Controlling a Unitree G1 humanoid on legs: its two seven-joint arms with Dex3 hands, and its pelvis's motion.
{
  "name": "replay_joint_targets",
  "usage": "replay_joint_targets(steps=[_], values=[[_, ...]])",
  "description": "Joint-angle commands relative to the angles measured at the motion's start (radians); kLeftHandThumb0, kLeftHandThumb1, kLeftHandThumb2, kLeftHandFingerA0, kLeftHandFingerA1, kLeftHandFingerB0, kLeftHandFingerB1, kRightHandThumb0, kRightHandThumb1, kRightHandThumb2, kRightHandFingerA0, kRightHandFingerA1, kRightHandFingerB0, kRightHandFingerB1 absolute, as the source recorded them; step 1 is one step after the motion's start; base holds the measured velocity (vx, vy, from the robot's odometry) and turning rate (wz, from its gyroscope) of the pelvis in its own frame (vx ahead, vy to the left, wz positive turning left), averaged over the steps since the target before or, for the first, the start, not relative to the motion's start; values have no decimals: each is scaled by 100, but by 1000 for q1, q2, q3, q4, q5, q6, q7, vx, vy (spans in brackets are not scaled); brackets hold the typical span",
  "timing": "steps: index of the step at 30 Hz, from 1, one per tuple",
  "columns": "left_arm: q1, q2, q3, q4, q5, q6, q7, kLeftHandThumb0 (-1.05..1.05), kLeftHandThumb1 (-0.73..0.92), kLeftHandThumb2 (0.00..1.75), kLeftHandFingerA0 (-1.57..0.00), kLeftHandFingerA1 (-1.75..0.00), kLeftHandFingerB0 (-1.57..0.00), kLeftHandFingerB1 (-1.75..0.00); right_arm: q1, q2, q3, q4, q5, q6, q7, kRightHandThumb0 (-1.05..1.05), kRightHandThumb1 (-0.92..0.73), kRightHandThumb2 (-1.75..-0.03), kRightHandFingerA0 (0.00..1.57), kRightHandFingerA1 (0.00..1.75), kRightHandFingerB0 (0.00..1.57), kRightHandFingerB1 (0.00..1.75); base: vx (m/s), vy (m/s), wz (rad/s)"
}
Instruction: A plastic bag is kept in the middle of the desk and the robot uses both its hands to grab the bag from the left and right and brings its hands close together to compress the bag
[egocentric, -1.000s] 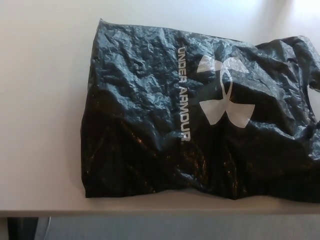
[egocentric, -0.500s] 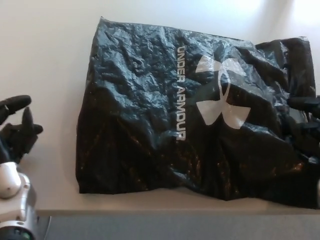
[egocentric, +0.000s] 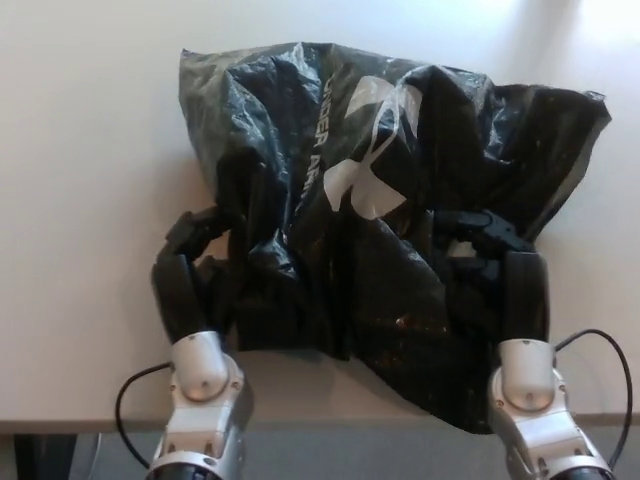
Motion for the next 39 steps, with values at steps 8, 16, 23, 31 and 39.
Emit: replay_joint_targets(steps=[8,16,23,31,39], values=[[67,-57,-131,-164,70,41,20,-32,84,67,-58,-142,-53,-91,30,21,80,-180,-54,-28,-21,-24,-75,-62,78,92,67,69,0,0,0],[70,-41,-161,-194,93,63,24,-34,87,68,-59,-145,-53,-92,41,9,89,-221,-39,-17,1,-23,-75,-62,79,95,68,70,0,0,0],[69,95,-88,-248,55,73,-48,-28,84,65,-62,-139,-56,-92,50,-137,-39,-187,20,31,45,-25,-72,-61,79,84,68,64,0,0,0],[142,314,48,-443,-15,89,-160,-25,79,63,-69,-136,-64,-88,103,-347,-225,-179,106,10,100,-29,-68,-59,88,76,72,59,0,0,0],[344,429,165,-825,-146,109,-280,-28,65,68,-84,-132,-72,-90,317,-461,-392,-481,258,-25,239,-29,-65,-58,95,76,76,62,0,0,0]])
